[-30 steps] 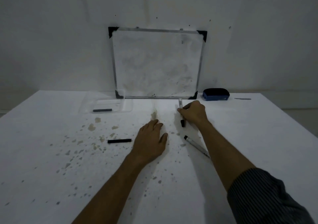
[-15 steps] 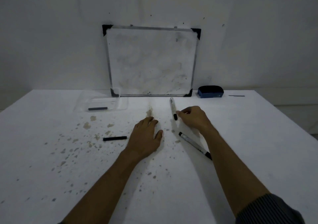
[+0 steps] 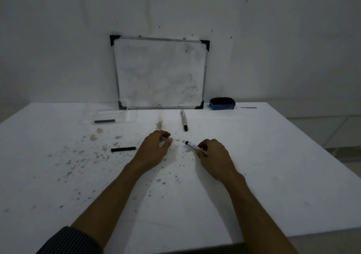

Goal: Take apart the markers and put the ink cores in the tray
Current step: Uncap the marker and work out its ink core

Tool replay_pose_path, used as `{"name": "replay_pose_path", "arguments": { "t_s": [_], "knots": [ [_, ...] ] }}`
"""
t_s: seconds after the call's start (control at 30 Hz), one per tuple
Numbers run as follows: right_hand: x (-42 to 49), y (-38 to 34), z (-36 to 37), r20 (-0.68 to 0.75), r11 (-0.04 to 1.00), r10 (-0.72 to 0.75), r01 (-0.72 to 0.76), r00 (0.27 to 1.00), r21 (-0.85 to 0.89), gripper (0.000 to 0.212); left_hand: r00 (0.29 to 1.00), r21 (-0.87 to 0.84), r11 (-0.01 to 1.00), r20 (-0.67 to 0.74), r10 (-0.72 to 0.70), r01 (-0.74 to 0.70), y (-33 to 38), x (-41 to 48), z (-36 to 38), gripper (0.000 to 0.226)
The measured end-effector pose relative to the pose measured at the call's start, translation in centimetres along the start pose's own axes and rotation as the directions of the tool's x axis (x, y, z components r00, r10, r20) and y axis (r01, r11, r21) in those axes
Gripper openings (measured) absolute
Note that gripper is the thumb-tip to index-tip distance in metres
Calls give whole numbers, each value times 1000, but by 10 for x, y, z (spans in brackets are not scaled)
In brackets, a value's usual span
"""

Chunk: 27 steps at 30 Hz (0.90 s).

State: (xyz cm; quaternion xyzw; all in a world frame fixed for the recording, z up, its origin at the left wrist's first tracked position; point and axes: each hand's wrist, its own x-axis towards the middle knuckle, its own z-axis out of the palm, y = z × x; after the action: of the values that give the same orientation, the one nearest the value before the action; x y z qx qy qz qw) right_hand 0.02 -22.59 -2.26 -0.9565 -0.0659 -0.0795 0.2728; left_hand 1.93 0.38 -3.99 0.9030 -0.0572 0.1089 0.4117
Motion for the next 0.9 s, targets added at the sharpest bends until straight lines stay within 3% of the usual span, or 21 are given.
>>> {"name": "replay_pose_path", "arguments": {
  "t_s": [0.13, 0.23, 0.3, 0.4, 0.5, 0.57, 0.6, 0.7, 0.8, 0.9],
  "knots": [
    [8, -32, -4, 88, 974, -28, 8, 996, 228, 39, 999, -281, 959, 29, -35, 42, 18, -12, -21, 36],
    [20, -55, -6, 139, 934, -100, 45, 985, 355, 34, 999, -287, 958, -34, 9, -19, 17, -16, -34, 21],
    [25, -63, -8, 189, 873, -89, -15, 978, 488, 33, 995, -337, 941, -103, -19, -17, 10, -20, -41, 16],
    [27, -60, -9, 346, 567, -34, -267, 938, 779, 36, 974, -569, 820, -144, -175, 63, -3, -26, -42, 20],
    [27, -58, 5, 400, 238, 0, -388, 917, 890, 38, 960, -654, 748, -124, -250, 110, -2, -25, -34, 20],
    [25, -63, 18, 393, 110, -14, -389, 920, 915, 40, 973, -618, 781, -111, -202, 91, 6, -26, -28, 18],
    [24, -66, 25, 379, 97, -22, -376, 925, 922, 38, 980, -596, 800, -109, -168, 70, 11, -27, -25, 17],
    [20, -75, 38, 306, 207, 44, -309, 951, 928, 33, 988, -465, 885, -135, -75, 3, 19, -35, -14, 17],
    [21, -77, 43, 283, 232, 106, -300, 953, 925, 33, 971, -5, 985, -170, 170, -173, 14, -39, -8, 22],
    [21, -78, 46, 348, 229, 116, -365, 931, 902, 30, 904, 327, 899, -214, 371, -291, 3, -32, -10, 33]
  ]
}}
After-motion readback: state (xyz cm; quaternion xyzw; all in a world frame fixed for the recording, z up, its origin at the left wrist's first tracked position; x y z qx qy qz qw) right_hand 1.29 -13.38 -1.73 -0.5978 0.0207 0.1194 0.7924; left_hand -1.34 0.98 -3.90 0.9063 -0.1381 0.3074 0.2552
